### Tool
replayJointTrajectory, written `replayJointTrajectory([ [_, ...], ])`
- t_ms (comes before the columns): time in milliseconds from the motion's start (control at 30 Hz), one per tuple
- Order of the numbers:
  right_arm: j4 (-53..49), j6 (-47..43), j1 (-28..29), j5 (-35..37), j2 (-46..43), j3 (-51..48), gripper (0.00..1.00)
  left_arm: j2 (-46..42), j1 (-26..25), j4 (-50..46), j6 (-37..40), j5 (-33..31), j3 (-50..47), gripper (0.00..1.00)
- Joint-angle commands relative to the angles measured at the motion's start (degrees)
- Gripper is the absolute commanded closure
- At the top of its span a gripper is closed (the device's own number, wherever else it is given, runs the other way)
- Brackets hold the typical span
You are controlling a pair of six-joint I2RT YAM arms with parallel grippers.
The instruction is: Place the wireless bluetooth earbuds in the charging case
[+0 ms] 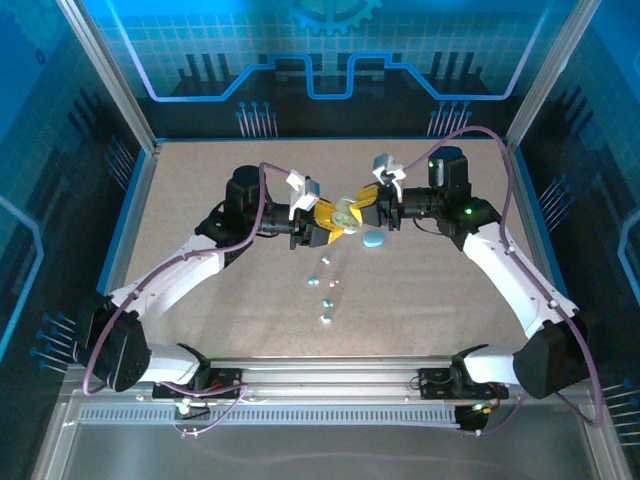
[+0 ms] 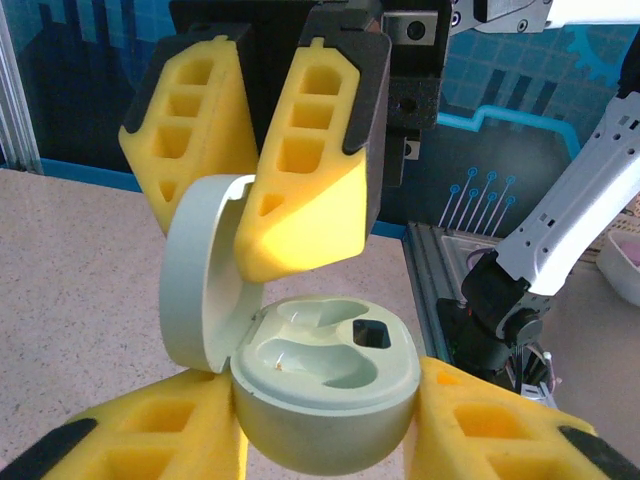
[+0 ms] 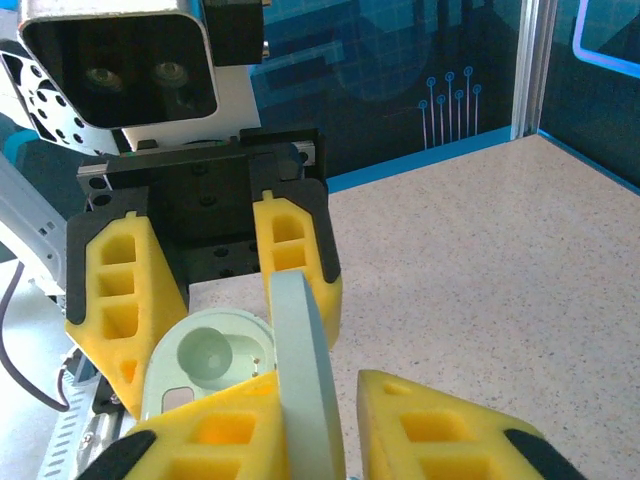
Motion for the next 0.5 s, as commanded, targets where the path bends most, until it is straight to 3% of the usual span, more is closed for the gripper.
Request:
replayJointTrajectory([
  [0,0.19,-0.97,0.37,1.69,-0.66,0.88,0.80,-0.44,-0.63,0.74,0.03,1.74,-0.21,0.56],
  [67,0.83,-0.90,0.38,1.63,-1.06,0.66,0.85,-0.18,-0.68,0.72,-0.32,1.46,-0.21,0.51],
  [300,1.81,-0.95,0.74,2.45,-1.72,0.09,0.85,0.86,-0.83,0.57,-1.26,1.80,0.39,0.40],
  [467,1.65,-1.77,1.15,3.16,-1.98,-0.07,0.85,1.21,-1.02,0.34,-1.49,0.69,0.72,0.37],
])
